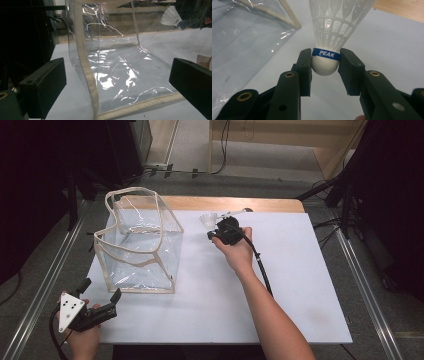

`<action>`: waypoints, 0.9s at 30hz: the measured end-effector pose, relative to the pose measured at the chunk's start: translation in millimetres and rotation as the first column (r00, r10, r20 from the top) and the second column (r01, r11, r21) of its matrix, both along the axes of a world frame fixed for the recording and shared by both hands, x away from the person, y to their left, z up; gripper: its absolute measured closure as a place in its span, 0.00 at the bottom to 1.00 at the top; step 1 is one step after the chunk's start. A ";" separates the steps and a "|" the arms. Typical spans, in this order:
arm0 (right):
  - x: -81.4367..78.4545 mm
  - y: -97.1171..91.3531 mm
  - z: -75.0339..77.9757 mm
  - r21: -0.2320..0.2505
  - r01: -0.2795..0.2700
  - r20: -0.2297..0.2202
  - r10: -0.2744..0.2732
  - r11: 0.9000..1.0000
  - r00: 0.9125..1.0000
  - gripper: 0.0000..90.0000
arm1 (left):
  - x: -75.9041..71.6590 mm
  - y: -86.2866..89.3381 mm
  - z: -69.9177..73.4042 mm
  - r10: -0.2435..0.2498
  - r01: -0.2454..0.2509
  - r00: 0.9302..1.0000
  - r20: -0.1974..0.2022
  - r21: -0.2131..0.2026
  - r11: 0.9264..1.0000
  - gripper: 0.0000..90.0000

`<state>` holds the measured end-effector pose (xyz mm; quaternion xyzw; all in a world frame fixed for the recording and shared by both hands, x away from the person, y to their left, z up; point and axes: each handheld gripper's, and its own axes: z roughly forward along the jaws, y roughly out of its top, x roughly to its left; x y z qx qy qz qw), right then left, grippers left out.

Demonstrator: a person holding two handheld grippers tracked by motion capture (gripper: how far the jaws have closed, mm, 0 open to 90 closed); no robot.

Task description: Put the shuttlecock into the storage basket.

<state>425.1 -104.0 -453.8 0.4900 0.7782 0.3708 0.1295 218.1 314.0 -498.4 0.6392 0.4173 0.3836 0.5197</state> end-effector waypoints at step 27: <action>-22.9 30.2 58.5 0.028 -0.112 0.142 0.107 0.993 0.984 0.69 | 0.0 0.5 0.1 -0.002 0.002 1.000 0.000 -0.001 1.000 0.02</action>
